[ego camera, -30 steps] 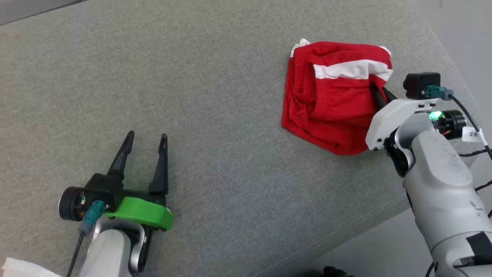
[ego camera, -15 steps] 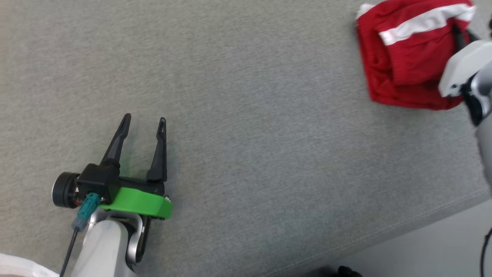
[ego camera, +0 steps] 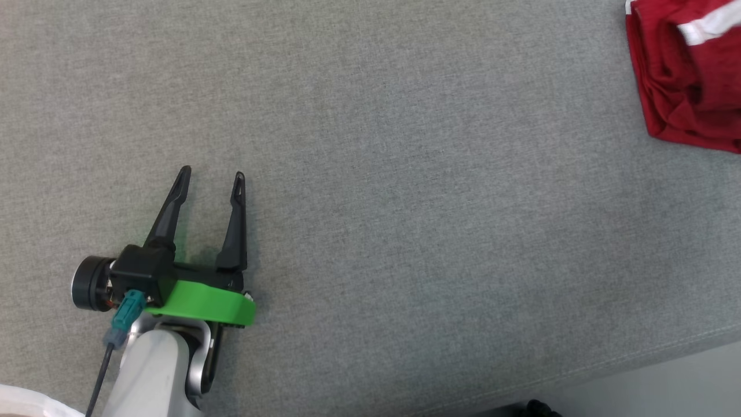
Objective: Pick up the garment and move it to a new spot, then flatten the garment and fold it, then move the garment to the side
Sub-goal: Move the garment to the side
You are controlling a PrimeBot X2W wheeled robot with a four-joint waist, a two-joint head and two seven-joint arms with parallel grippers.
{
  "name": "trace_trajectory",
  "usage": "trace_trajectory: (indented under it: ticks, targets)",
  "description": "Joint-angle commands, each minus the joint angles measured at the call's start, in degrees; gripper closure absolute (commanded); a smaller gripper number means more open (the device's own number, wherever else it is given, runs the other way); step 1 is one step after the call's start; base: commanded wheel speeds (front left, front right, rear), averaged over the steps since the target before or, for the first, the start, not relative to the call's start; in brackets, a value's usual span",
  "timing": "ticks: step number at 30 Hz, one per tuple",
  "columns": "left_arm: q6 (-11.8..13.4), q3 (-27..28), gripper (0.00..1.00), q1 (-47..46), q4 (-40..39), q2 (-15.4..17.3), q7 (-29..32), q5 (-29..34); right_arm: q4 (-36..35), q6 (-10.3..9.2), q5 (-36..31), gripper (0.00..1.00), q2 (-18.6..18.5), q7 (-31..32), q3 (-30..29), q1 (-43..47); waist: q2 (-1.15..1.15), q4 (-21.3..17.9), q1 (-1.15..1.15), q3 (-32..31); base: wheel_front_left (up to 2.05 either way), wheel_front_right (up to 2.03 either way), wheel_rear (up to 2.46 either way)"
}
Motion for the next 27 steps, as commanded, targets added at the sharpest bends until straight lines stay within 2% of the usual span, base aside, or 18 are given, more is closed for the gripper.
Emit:
trace_trajectory:
  ticks: [1,10,15,23,27]
  targets:
    - [0.30,-0.16,0.00,-0.60,0.16,0.22,-0.05,-0.20,0.52,-0.08,-0.72,0.00,0.03,-1.05,-0.38,0.09,0.00,-0.17,0.00,-0.30,0.00,0.00,0.00]
    - [0.14,-0.23,0.00,-0.97,1.68,-0.63,-0.60,-1.35,0.37,-0.08,-3.46,0.00,4.12,-5.38,0.73,0.99,0.00,-0.79,0.00,-4.46,0.00,0.00,0.00]
    - [-0.02,0.30,0.00,-0.09,2.77,-1.55,-0.97,-2.71,-1.00,-0.08,-4.02,0.00,8.30,-6.70,2.62,2.38,0.00,0.06,0.00,-8.90,0.00,0.00,0.00]
    - [0.03,3.09,0.00,2.28,4.74,-2.88,-1.07,-4.01,-5.19,-0.09,-2.25,0.00,15.49,-7.58,4.15,7.10,0.00,2.51,0.00,-15.63,0.00,0.00,0.00]
    - [0.29,5.41,0.00,4.22,5.07,-3.44,-1.08,-4.09,-9.94,-0.09,-2.68,0.00,17.94,-7.64,4.32,12.37,0.00,3.77,0.00,-18.75,0.00,0.00,0.00]
